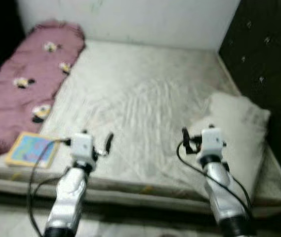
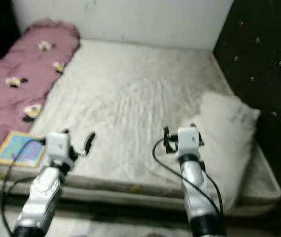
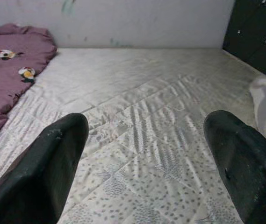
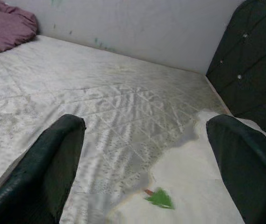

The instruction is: Clean up the room

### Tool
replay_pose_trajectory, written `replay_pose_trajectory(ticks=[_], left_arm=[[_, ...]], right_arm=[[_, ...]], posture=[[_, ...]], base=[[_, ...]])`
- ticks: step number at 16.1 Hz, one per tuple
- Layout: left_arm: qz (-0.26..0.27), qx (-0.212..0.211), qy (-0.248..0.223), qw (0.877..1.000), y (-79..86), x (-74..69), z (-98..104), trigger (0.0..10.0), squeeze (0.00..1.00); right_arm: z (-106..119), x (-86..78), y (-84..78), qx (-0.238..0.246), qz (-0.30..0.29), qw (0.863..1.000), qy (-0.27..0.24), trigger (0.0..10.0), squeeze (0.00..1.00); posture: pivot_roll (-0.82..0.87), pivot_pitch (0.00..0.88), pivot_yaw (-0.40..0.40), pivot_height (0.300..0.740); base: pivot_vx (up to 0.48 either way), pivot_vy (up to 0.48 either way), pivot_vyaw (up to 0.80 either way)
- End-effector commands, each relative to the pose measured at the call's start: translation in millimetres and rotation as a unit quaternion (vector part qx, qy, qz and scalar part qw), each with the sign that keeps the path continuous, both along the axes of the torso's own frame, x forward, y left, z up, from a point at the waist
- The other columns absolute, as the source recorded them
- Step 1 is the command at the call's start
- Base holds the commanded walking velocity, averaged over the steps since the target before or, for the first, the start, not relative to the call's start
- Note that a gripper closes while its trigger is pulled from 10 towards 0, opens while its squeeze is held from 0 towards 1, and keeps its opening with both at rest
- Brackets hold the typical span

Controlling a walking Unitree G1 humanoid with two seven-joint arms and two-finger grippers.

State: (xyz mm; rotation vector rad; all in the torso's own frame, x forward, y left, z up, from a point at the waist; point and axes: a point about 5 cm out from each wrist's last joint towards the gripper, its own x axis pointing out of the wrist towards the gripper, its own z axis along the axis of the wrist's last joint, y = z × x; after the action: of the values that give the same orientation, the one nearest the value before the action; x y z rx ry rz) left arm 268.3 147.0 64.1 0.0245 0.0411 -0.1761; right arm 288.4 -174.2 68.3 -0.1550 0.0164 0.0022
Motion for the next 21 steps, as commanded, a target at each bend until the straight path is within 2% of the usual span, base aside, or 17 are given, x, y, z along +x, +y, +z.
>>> replay_pose_trajectory(ticks=[1, 12, 13, 21], left_arm=[[-0.016, -0.009, -0.003, 1.0, -9.9, 0.5, 1.4, 10.0, 0.0], [-0.013, -0.009, -0.009, 1.0, -10.7, 2.6, 2.5, 10.0, 0.0], [-0.009, -0.02, -0.009, 1.0, -10.3, 2.6, 2.8, 10.0, 0.0], [-0.033, -0.025, -0.023, 0.999, -13.9, 2.3, 6.7, 10.0, 0.0]], right_arm=[[-1.3, -2.5, -7.3, -0.005, -0.008, 1.0, 0.001, 10.0, 0.0], [-3.5, -3.8, -9.8, -0.012, -0.007, 1.0, 0.005, 10.0, 0.0], [-3.4, -3.6, -9.8, -0.012, -0.007, 1.0, 0.005, 10.0, 0.0], [-3.1, -3.5, -10.0, -0.013, -0.008, 1.0, 0.003, 10.0, 0.0]], posture=[[-0.06, 0.0, -0.026, 0.74], [-0.06, 0.0, -0.028, 0.74], [-0.06, 0.0, -0.029, 0.74], [-0.07, 0.0, -0.028, 0.74]], base=[[0.0, -0.398, 0.0], [0.0, -0.385, 0.0], [0.0, 0.0, 0.0], [0.061, 0.0, 0.0]])
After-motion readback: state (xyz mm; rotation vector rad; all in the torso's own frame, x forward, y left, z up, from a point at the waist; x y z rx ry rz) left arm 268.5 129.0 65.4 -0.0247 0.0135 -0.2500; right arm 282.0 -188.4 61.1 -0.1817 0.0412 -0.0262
